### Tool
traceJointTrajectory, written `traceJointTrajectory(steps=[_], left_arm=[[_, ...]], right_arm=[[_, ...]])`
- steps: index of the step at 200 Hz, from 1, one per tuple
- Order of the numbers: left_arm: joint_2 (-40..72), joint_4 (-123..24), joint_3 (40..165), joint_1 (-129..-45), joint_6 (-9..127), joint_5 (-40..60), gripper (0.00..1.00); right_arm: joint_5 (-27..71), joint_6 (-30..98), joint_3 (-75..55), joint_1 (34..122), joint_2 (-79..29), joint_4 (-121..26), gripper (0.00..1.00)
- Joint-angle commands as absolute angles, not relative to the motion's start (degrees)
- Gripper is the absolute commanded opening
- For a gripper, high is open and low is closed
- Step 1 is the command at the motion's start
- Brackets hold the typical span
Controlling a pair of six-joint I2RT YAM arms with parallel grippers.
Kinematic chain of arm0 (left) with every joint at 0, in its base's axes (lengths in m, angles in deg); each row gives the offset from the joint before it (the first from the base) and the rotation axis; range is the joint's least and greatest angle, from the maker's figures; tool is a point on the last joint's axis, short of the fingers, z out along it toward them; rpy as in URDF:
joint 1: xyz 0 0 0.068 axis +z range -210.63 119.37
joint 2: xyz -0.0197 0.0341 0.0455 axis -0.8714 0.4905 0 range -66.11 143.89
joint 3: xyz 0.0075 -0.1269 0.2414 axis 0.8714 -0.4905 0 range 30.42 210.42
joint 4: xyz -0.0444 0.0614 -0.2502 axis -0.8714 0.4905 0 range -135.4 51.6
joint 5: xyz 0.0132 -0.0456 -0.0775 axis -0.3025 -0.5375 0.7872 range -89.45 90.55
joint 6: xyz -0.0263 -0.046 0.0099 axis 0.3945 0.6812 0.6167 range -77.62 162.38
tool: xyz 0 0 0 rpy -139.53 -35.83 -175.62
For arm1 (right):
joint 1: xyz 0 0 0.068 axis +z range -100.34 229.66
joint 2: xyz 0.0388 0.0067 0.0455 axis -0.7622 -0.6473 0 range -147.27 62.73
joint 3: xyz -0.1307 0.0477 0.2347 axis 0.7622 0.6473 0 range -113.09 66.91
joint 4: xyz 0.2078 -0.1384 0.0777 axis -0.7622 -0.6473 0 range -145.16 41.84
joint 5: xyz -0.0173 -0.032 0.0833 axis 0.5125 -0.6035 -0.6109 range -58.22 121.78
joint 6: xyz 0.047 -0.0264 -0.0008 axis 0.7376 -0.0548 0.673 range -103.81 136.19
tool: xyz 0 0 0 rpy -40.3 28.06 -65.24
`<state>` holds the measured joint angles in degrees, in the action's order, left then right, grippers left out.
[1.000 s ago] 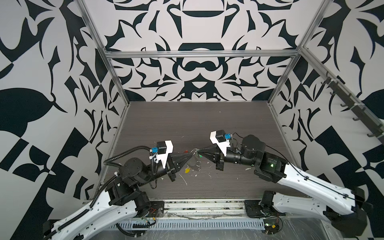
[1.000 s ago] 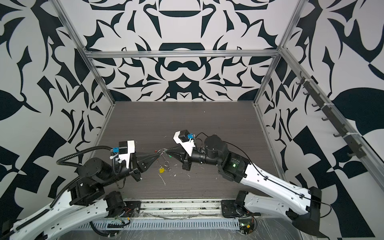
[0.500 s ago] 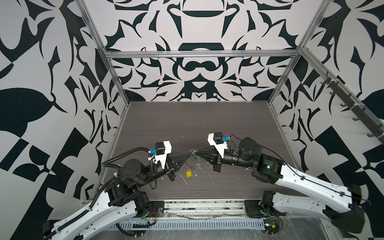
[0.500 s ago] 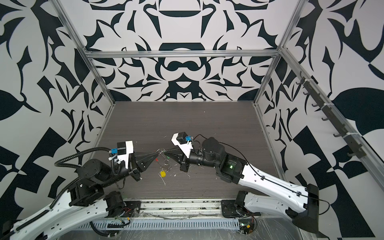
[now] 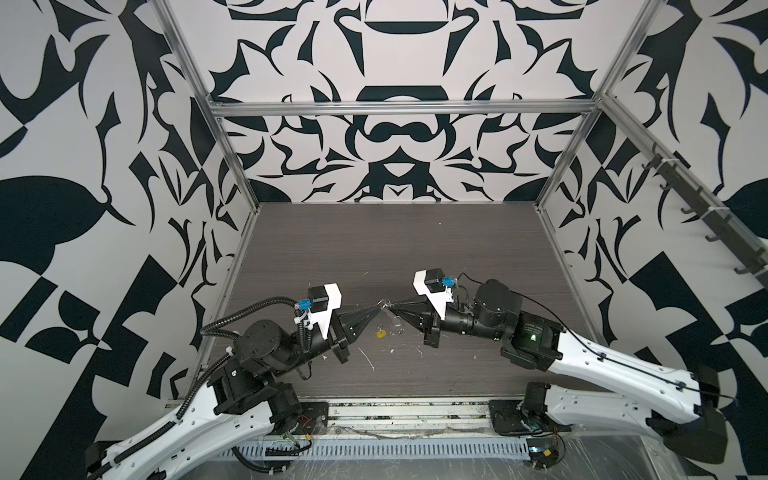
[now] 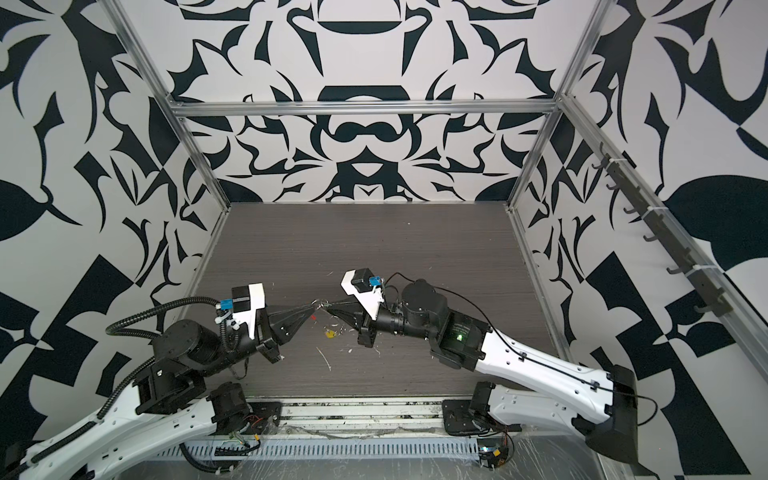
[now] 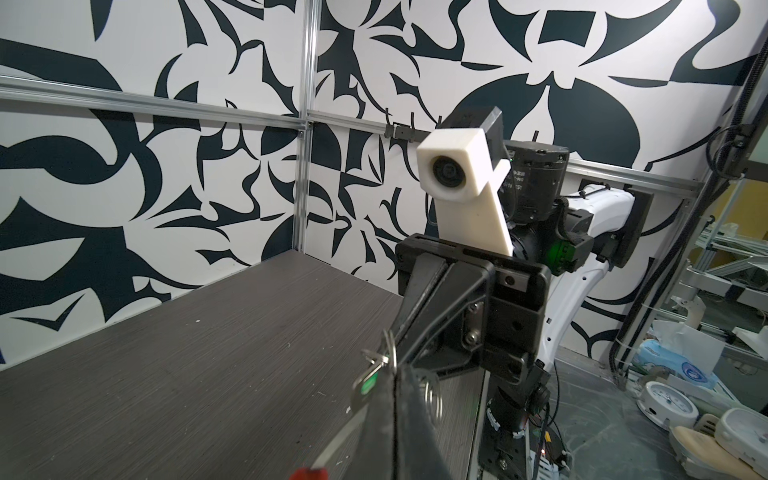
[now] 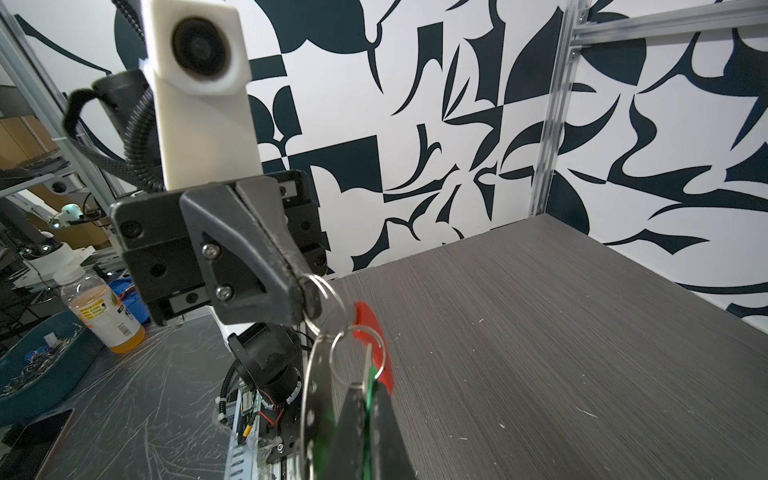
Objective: Remove the keys from the keyring
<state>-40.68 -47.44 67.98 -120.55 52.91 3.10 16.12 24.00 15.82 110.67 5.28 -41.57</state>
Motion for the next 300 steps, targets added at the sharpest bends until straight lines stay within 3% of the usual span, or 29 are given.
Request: traceJointTrajectory(steps=[1, 220, 300], left_arm=[[-43.77, -57.73, 69.88, -120.90, 51.97, 3.22, 0.00], [-45.24, -57.20, 70.02, -120.88, 49.90, 2.88, 0.00], [-42.11, -52.78, 72.53, -120.88, 48.73, 9.18, 0.00]], right_arm=[[20.53, 24.98, 17.79, 110.19, 4.53, -48.25, 0.00], [17.89, 26.88, 19.59, 113.31, 0.06, -47.40, 0.00], [17.62, 26.47, 15.83, 113.37, 1.29, -51.70, 0.00]])
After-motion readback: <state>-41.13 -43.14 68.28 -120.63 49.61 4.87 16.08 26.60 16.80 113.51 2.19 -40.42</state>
